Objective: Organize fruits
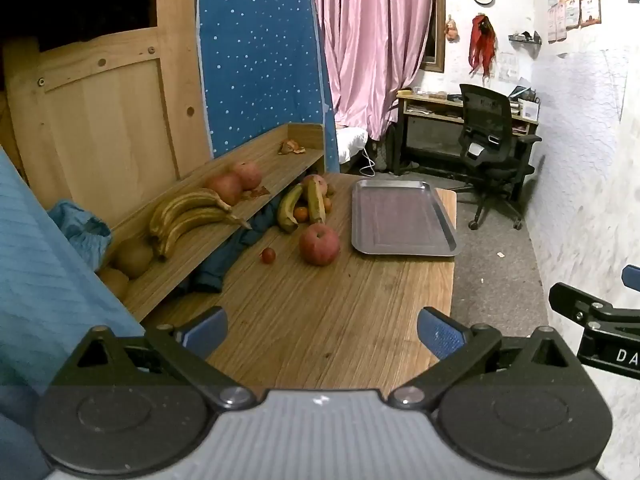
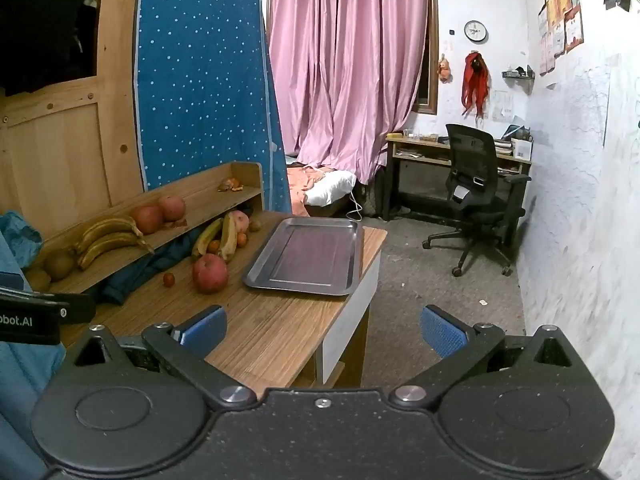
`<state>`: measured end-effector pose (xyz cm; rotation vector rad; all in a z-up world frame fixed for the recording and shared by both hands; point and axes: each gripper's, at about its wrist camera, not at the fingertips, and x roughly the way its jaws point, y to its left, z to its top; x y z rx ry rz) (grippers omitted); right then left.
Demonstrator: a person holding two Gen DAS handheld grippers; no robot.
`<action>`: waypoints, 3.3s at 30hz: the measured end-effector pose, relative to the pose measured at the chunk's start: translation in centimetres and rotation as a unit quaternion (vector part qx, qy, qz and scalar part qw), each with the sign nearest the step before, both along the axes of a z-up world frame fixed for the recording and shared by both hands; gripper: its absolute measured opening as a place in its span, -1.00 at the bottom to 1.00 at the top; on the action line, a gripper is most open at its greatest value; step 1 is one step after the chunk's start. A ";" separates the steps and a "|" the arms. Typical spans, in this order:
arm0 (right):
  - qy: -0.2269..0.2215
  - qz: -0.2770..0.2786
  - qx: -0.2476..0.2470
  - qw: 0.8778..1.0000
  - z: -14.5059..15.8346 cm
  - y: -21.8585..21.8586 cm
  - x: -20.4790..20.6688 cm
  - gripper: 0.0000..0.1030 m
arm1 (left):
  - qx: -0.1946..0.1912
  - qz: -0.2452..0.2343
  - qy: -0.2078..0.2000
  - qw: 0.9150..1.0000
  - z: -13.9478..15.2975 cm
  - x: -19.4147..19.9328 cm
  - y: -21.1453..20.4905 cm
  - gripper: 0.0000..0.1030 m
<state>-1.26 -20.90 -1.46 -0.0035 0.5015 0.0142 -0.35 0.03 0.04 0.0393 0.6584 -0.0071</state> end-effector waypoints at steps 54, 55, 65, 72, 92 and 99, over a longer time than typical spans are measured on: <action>0.066 0.096 0.020 0.993 -2.1 -6.4 4.0 0.99 | 0.025 0.091 0.031 0.995 -0.4 1.4 -6.4 1.00; 0.067 0.102 0.017 0.992 -2.2 -6.9 4.1 0.99 | 0.024 0.099 0.032 0.994 -0.4 1.4 -6.6 1.00; 0.081 0.161 -0.010 0.984 -2.8 -10.1 5.6 0.99 | 0.004 0.179 0.040 0.983 -0.8 1.8 -8.6 1.00; 0.079 0.185 -0.011 0.980 -2.1 -10.7 6.7 0.99 | 0.011 0.198 0.047 0.979 -0.2 2.8 -9.6 1.00; 0.056 0.293 -0.063 0.952 -2.1 -6.2 19.8 0.99 | -0.032 0.256 0.094 0.961 -5.4 15.4 -4.3 1.00; 0.075 0.347 -0.069 0.932 -3.0 -2.0 24.9 0.99 | -0.046 0.287 0.120 0.949 -7.5 19.6 -0.2 1.00</action>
